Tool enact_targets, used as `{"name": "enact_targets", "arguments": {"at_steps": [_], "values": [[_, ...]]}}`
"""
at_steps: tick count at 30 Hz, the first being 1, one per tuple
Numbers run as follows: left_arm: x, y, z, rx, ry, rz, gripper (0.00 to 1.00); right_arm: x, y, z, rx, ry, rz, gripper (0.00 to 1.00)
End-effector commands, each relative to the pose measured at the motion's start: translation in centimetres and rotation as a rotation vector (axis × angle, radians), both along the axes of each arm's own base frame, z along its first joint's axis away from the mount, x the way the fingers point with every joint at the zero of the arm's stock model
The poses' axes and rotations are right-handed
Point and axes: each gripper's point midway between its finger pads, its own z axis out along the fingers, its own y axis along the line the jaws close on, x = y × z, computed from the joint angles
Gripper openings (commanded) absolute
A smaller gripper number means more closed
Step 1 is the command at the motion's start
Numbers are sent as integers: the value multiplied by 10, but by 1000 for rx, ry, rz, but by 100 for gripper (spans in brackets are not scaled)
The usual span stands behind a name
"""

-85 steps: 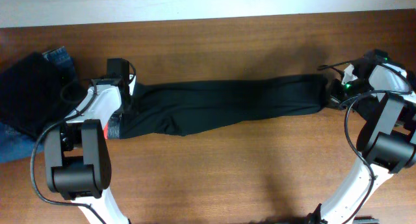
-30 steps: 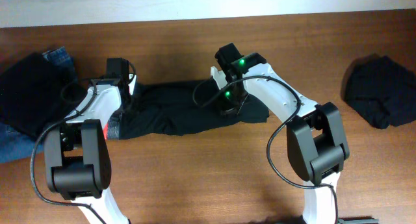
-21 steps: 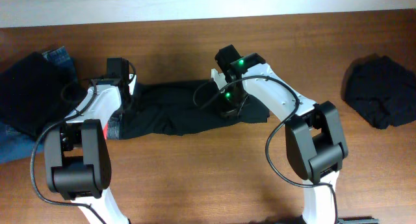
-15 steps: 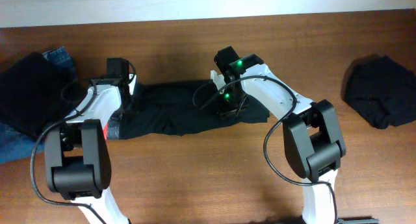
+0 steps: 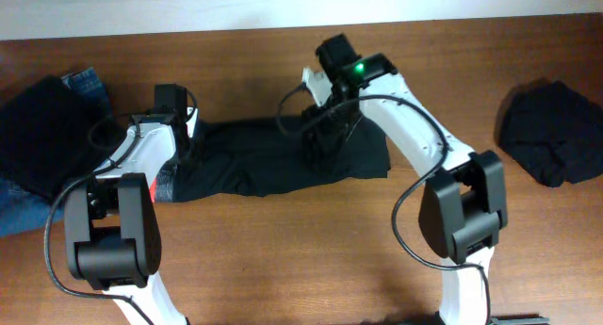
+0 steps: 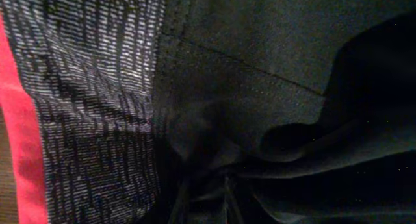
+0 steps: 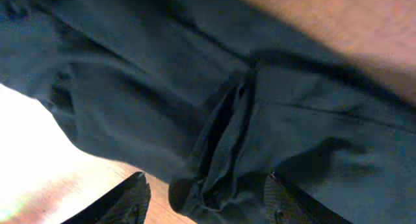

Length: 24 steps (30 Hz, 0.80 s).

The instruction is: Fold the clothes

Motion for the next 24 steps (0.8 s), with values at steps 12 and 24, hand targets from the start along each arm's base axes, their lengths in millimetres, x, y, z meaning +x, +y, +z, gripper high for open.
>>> {"name": "enact_targets", "arguments": {"at_steps": [12, 24], "values": [[-3, -6, -8, -42, 17, 4, 25, -22, -4, -63, -41, 150, -9, 61], [-1, -6, 9, -42, -10, 3, 48, -20, 14, -64, 6, 140, 20, 60]]}}
